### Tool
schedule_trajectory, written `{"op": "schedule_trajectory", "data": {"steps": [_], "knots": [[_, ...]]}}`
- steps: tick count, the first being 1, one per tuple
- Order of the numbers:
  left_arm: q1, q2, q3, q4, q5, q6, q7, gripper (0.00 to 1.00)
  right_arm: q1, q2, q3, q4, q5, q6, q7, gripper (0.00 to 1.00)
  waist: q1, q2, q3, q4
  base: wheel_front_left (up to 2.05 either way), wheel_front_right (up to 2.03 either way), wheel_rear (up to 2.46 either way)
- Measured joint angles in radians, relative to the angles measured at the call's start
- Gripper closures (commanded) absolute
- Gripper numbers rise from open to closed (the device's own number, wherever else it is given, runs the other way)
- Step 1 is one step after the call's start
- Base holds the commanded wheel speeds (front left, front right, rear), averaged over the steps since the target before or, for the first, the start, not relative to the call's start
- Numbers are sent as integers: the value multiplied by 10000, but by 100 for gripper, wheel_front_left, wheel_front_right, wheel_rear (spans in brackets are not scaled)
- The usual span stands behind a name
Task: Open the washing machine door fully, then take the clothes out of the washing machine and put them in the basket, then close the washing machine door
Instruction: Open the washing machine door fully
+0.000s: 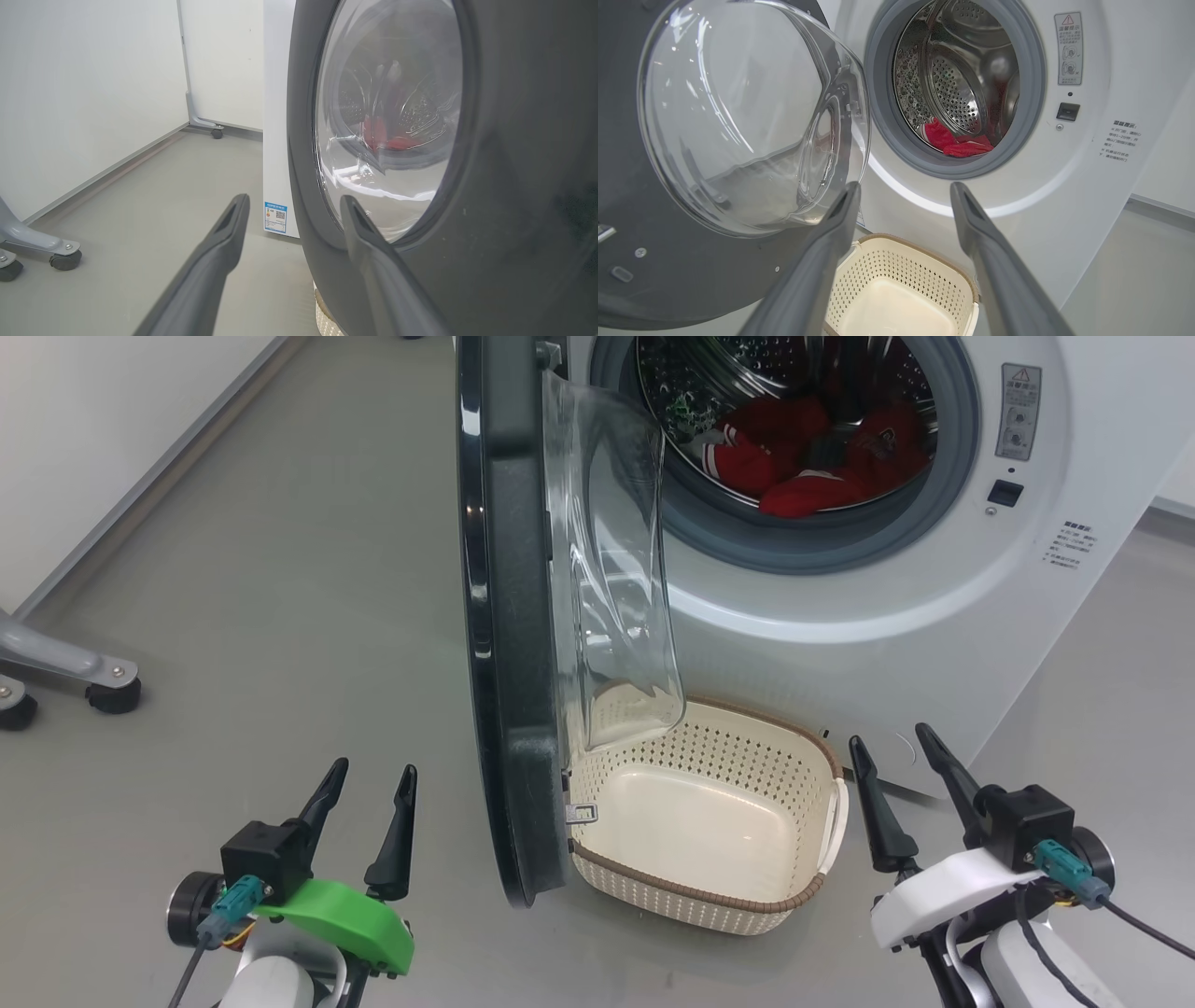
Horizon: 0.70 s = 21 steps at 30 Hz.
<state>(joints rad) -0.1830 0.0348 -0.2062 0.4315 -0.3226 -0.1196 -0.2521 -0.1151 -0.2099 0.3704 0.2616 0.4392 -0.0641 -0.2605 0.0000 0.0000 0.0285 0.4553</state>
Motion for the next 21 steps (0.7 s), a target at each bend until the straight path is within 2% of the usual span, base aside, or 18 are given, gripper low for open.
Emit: {"op": "schedule_trajectory", "data": {"steps": [21], "knots": [[21, 0, 40, 15, 0, 0, 0, 0, 425, 725, -585, 105, -686, 8, 0, 0, 0, 0, 33, -44, 0, 0, 0]]}}
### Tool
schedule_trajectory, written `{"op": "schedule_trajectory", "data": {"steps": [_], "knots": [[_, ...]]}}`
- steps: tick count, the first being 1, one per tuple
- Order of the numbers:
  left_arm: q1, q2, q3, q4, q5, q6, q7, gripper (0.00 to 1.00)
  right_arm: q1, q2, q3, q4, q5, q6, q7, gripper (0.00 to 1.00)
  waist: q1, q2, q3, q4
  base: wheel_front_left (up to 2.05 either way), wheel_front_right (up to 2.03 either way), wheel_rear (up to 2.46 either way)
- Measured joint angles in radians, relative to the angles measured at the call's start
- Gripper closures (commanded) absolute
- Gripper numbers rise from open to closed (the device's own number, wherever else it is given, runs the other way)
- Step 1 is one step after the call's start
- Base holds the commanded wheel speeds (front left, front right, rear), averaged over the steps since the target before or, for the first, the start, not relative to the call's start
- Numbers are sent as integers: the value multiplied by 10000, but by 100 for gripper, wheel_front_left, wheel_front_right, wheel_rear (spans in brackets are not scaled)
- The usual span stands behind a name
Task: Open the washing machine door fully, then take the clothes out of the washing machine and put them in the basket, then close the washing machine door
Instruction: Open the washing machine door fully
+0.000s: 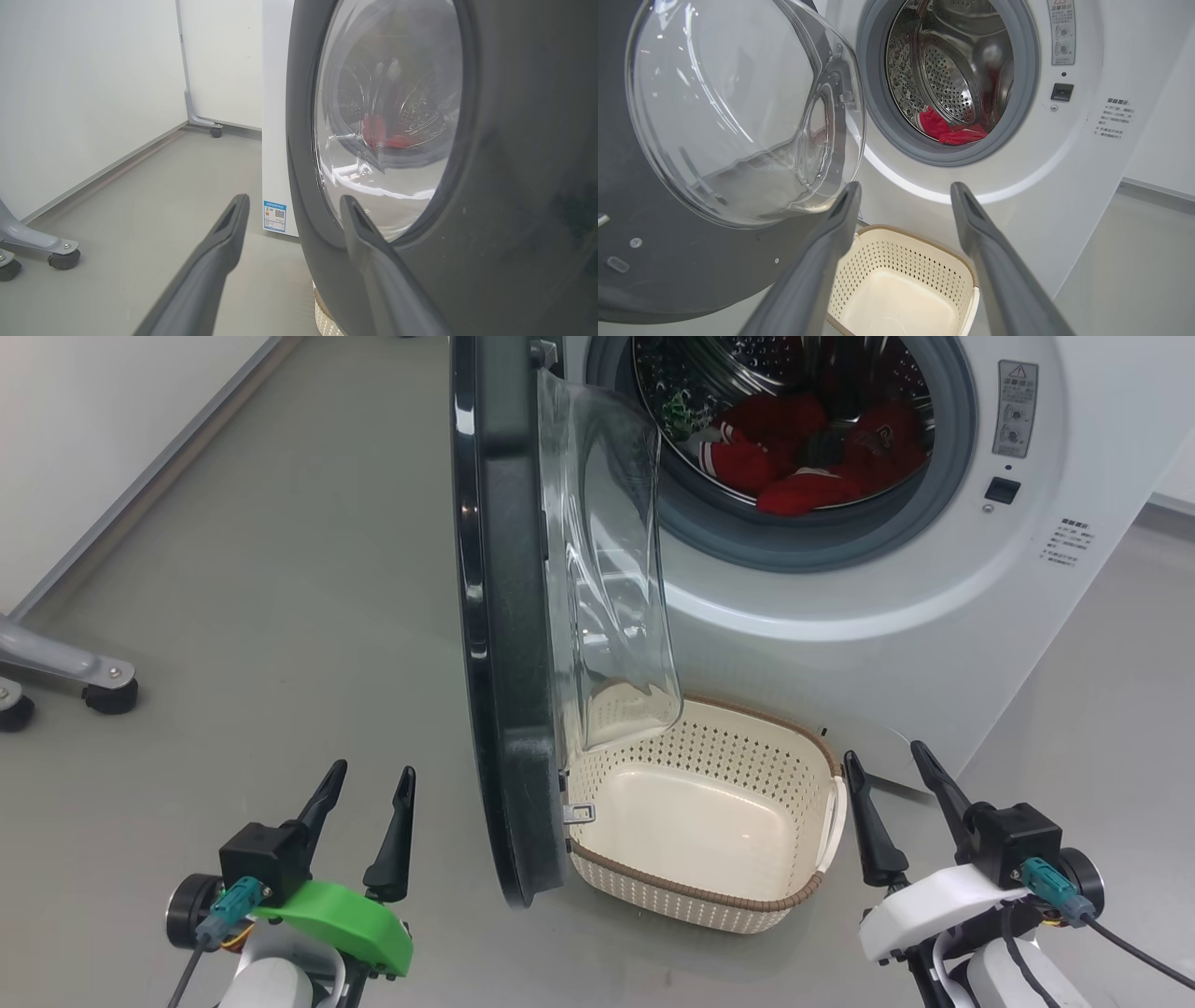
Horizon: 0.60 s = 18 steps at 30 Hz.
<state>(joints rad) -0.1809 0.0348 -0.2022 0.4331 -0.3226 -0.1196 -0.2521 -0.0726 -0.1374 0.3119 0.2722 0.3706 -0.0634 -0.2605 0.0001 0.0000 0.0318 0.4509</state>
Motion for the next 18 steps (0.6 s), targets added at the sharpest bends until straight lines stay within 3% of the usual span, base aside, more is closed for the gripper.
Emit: {"op": "schedule_trajectory", "data": {"steps": [6, 9, 10, 11, 12, 18], "knots": [[8, 0, 0, 42, 0, 0, 0, 0, 2, 73, -155, 56, -130, 100, 0, 0, 0, 0, -11, 13, 0, 0, 0], [16, 0, -4, 67, 0, 0, 0, 19, 4, 109, -199, 84, -190, 194, 0, 0, 0, 0, -20, 20, 0, 0, 0], [16, 0, -4, 67, 0, 0, 0, 48, 4, 109, -199, 84, -190, 194, 0, 0, 0, 0, -20, 20, 0, 0, 0], [18, 0, -6, 77, 2, 0, 0, 67, 6, 115, -213, 96, -205, 209, 0, 0, 0, 0, -25, 23, 0, 0, 0], [20, 0, -8, 88, 2, 0, 0, 100, 8, 127, -234, 104, -217, 211, 0, 0, 0, 0, -31, 26, 0, 0, 0], [105, 0, -25, 109, 21, 0, 0, 100, 51, 209, -401, 167, -263, 357, 0, 0, 0, 0, -79, 54, 0, 0, 0]]}}
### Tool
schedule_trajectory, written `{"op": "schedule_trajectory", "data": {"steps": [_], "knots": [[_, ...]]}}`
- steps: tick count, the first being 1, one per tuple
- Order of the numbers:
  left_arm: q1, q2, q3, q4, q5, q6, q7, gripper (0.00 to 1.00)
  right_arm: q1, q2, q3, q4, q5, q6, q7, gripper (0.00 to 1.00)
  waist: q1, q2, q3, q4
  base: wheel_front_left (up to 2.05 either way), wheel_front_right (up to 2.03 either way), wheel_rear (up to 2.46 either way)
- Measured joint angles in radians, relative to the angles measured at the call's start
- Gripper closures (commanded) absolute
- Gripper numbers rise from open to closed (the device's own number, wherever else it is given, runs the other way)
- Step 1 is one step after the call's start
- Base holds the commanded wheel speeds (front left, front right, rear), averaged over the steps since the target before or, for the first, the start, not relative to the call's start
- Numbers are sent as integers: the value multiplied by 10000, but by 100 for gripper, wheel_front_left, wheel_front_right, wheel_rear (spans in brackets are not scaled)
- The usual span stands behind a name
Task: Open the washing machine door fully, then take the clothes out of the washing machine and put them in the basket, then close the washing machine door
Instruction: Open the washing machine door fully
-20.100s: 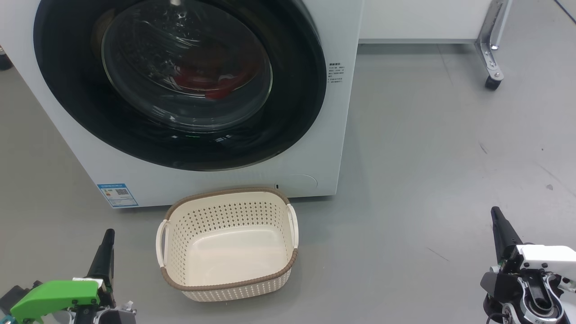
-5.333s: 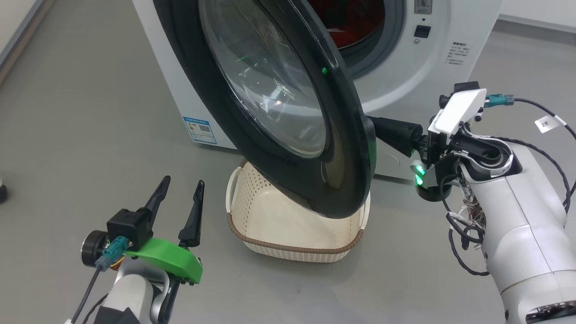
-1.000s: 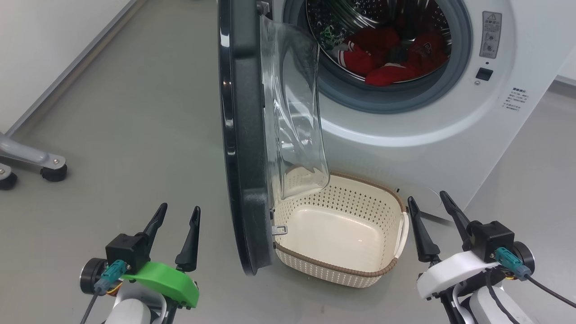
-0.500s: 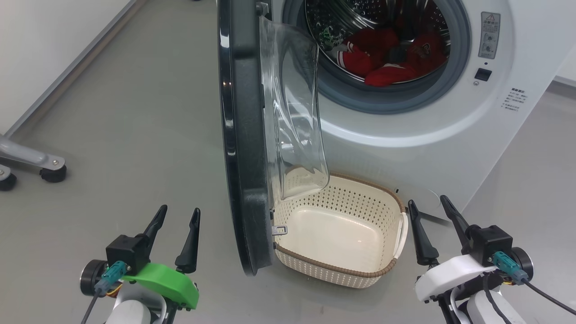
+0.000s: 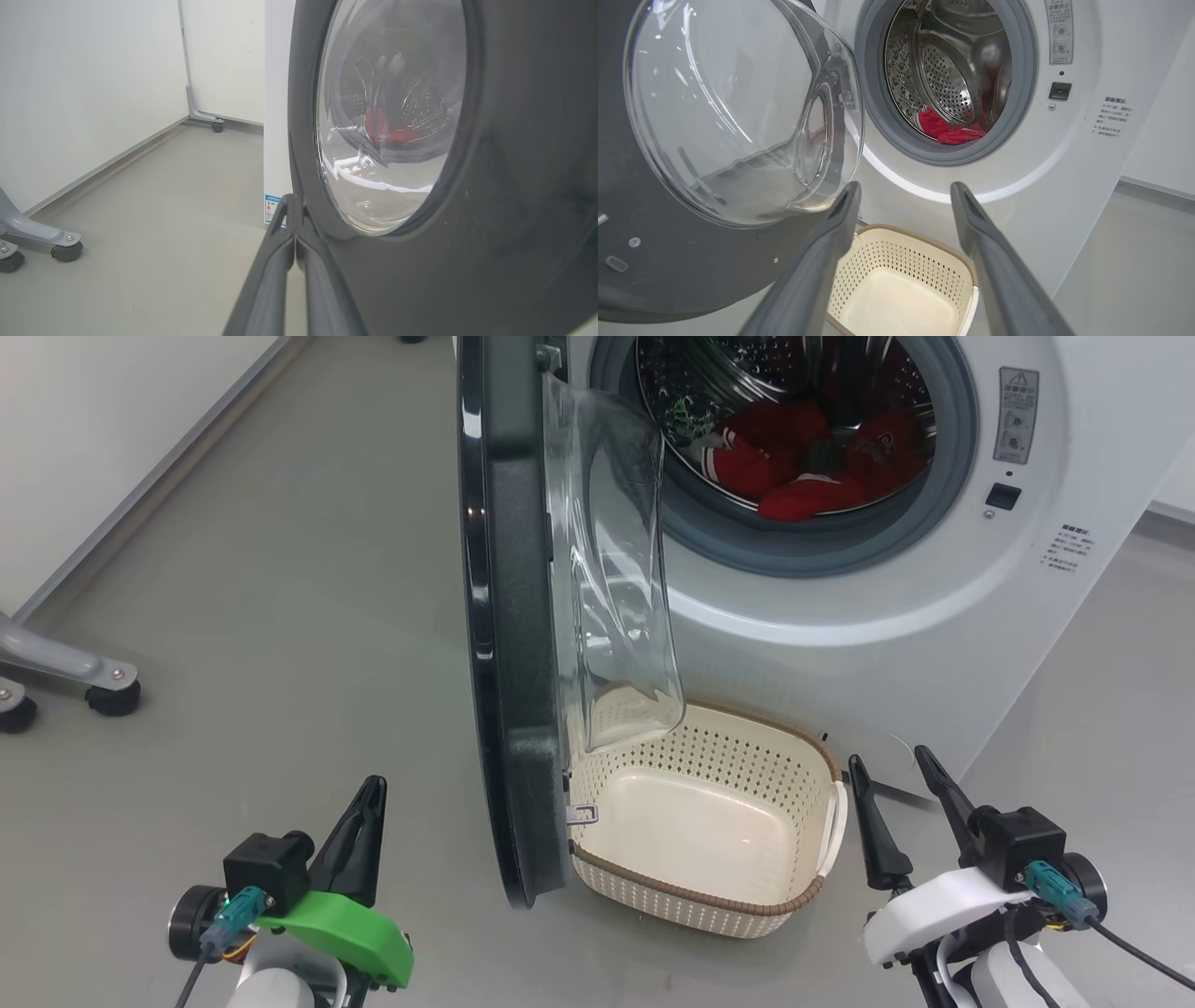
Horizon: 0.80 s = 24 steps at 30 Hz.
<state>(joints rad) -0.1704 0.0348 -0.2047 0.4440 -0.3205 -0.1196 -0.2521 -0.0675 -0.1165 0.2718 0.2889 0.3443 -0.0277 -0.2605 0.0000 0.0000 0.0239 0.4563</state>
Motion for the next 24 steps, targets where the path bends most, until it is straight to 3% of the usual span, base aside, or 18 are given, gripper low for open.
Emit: {"op": "schedule_trajectory", "data": {"steps": [10, 19, 24], "knots": [[16, 81, 224, -999, 196, 90, 0, 100, 141, 140, -236, 81, -232, 176, 0, 0, 0, 0, -87, 98, 0, 0, 0], [-430, 161, 412, -3547, 811, 104, -4, 100, 170, 224, -464, 73, -393, 265, 0, 0, 0, 0, -120, 221, 0, 0, 0], [-635, 157, 40, -4997, 1206, 96, -54, 100, 174, 268, -508, 79, -454, 322, 0, 0, 0, 0, -109, 288, 0, 0, 0]]}}
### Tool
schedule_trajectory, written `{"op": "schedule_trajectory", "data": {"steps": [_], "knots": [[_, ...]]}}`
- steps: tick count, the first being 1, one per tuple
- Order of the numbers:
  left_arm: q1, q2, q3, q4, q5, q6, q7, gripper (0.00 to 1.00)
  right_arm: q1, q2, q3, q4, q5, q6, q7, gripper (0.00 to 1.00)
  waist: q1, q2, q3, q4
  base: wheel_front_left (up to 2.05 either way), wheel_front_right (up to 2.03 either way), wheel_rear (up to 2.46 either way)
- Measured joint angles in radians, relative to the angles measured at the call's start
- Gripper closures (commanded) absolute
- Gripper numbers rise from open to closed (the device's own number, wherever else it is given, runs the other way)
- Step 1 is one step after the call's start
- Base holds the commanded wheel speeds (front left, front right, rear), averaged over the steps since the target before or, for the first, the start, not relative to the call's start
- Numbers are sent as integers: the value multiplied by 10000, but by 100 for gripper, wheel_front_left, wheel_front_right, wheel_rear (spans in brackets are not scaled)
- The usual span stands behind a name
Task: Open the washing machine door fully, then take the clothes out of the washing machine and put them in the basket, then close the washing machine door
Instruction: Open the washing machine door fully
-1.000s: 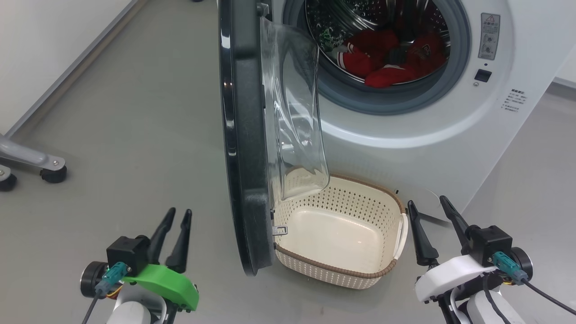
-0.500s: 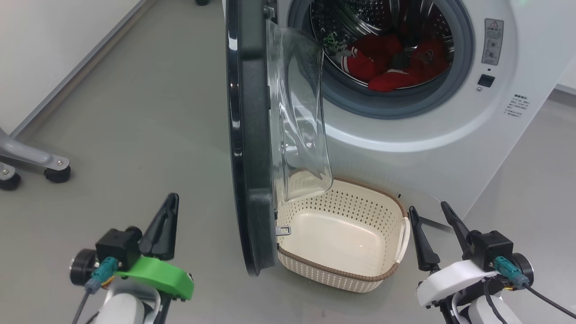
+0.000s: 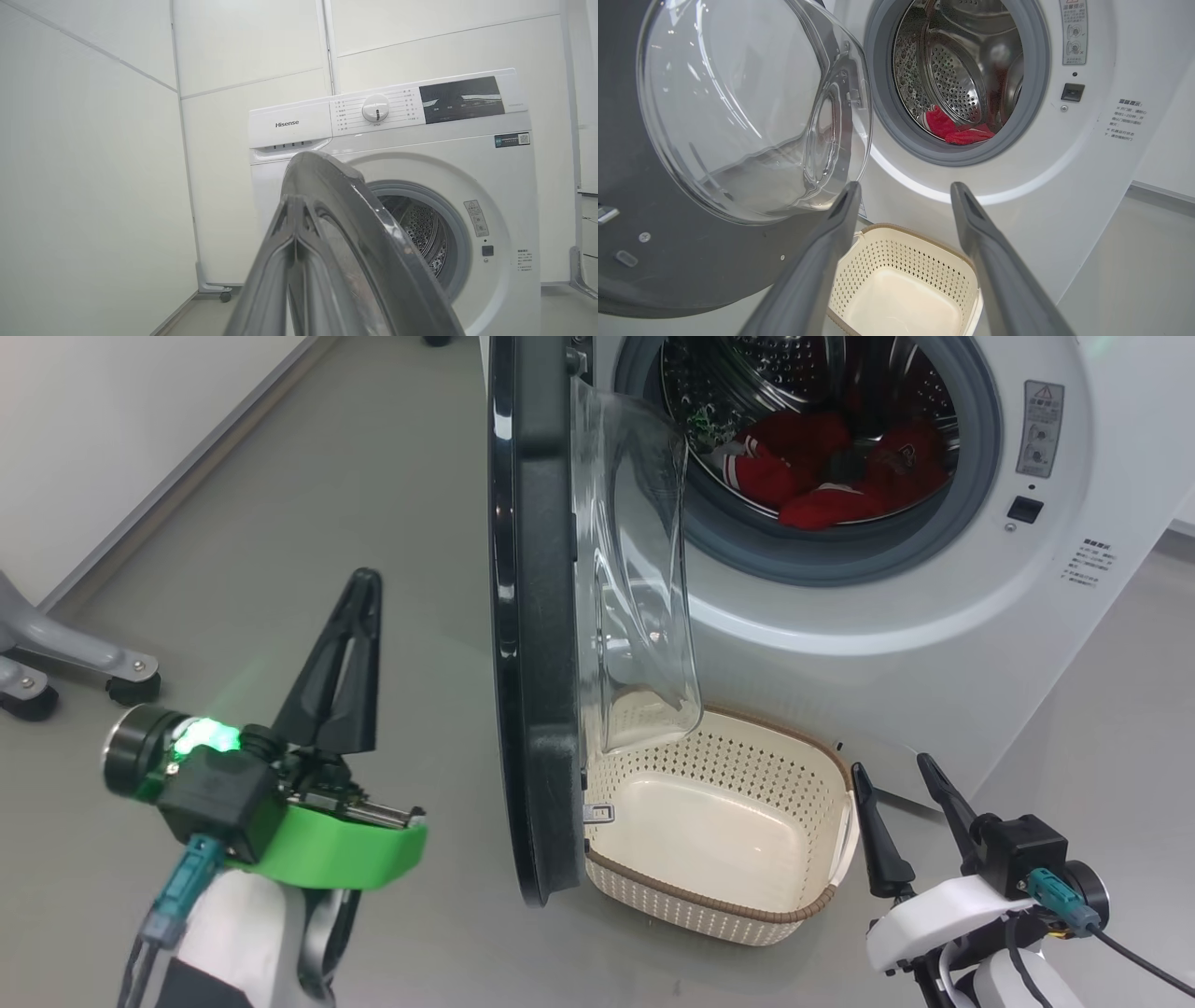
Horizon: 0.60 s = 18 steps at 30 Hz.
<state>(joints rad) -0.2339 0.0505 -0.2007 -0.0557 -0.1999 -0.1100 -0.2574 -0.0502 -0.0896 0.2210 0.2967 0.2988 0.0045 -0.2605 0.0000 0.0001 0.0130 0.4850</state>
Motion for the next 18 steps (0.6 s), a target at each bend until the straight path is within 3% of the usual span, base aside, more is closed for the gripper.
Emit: {"op": "schedule_trajectory", "data": {"steps": [10, 18], "knots": [[280, -2, -2031, -1043, -364, -115, 52, 100, 2, 159, -115, 67, -73, 127, 0, 0, 0, 0, -2, 56, 0, 0, 0], [999, 291, -3649, -1011, -1361, -144, 1496, 100, 5, 230, -180, 132, -138, 247, 0, 0, 0, 0, 28, 5, 0, 0, 0]]}}
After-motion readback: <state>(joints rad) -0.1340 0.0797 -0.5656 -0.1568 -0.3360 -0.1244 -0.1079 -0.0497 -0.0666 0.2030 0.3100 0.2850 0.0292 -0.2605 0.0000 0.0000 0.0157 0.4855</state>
